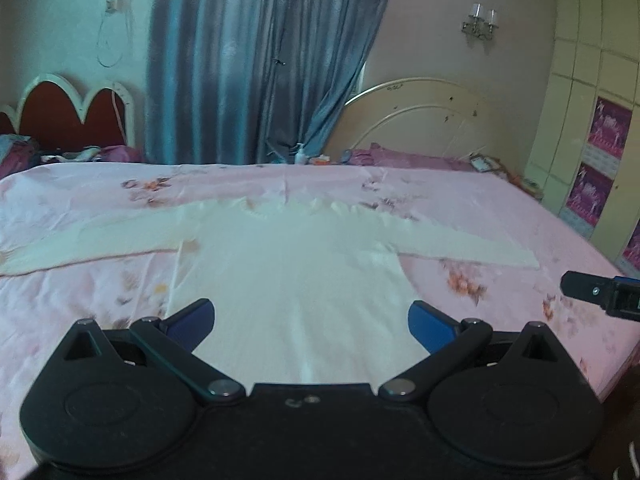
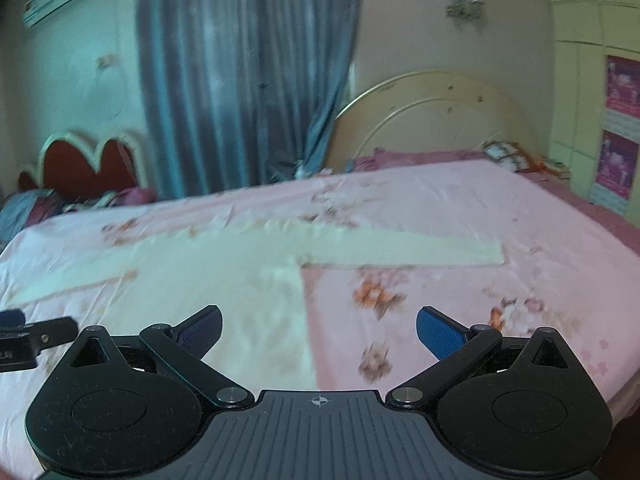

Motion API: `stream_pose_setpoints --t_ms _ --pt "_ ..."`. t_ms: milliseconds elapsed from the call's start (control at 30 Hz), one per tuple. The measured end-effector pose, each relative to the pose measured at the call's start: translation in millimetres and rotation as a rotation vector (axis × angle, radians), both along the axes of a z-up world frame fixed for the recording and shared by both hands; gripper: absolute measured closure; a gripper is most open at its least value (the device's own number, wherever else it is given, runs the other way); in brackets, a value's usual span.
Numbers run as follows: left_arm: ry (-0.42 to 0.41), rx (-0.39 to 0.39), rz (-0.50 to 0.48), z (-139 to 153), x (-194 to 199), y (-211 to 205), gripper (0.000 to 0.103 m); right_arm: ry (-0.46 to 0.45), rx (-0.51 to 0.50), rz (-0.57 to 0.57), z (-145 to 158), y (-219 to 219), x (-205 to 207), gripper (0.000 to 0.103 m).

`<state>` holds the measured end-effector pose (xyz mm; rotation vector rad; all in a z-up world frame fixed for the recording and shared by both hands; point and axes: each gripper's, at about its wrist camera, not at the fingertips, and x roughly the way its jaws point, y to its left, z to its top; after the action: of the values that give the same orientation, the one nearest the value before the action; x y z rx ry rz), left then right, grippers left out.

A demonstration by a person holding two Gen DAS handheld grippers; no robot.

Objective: Fold small clothes
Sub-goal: 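Grasp the sweater sleeve cuff with the right gripper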

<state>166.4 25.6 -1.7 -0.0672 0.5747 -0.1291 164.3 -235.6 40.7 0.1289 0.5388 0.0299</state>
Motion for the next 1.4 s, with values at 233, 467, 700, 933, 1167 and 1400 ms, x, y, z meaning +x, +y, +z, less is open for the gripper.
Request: stream_pose_setpoints --t_ms 233,467,700,933,1167,1400 --pt "0.008 -0.032 -0.052 -6.2 47.8 -4.5 0.0 -0.027 -0.024 -0.087 1.3 -12.7 37.2 0.001" --pt "-0.015 -0.006 -0.059 -20.0 84.5 -31.2 0.004 0.011 -0.005 -0.176 -19.1 -63.2 88.3 0.039" --pt "0.025 -0.004 0.004 -32.3 148.2 -52.4 0.006 0.035 0.115 -0.267 -55.0 -152.9 159.4 0.063" --pt "0.104 0.073 0.031 -52.8 205.0 -95.2 0.006 0.151 0.274 -0.384 -121.3 -247.9 226.2 0.063" --pt "0.157 0.156 0.027 -66.6 232.5 -128.9 0.005 0.227 0.473 -0.442 -179.9 -298.3 258.0 0.063" --pt "0.165 0.159 0.076 -61.1 250.7 -129.1 0.004 0.202 0.49 -0.446 -182.1 -307.3 263.9 0.063"
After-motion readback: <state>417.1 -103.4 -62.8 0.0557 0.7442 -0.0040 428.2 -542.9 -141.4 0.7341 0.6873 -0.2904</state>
